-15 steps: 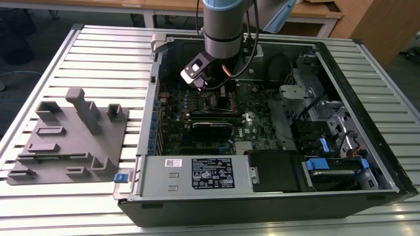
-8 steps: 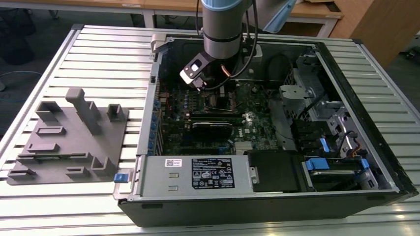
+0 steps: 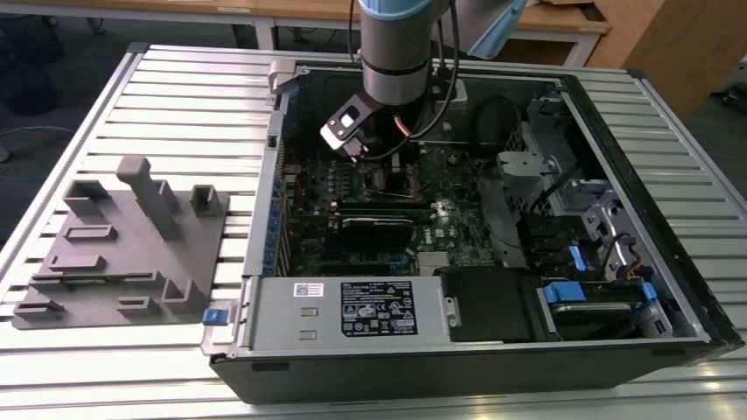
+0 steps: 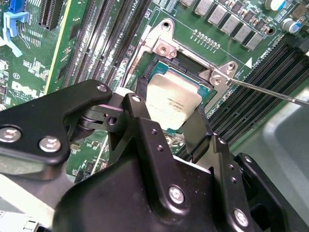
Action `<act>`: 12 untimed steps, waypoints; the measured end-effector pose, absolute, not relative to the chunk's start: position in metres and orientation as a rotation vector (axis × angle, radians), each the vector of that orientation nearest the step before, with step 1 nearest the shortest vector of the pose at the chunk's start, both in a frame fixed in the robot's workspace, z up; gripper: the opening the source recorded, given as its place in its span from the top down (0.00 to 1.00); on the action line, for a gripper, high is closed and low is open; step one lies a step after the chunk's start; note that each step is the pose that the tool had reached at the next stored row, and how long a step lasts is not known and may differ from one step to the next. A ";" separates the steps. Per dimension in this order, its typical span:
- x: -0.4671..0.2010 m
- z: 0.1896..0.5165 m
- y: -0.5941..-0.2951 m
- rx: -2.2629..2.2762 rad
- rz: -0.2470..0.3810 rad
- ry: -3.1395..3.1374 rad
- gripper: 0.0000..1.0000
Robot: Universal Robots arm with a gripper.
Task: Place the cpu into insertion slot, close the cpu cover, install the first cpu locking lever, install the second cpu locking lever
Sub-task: 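Place the cpu into insertion slot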
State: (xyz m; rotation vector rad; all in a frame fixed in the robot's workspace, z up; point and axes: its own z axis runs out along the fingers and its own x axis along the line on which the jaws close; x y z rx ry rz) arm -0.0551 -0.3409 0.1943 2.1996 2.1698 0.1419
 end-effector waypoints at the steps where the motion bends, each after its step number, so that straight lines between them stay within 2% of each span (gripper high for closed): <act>1: -0.055 0.194 -0.341 2.200 0.142 2.170 0.46; 12: -0.055 0.190 -0.341 2.200 0.142 2.170 0.46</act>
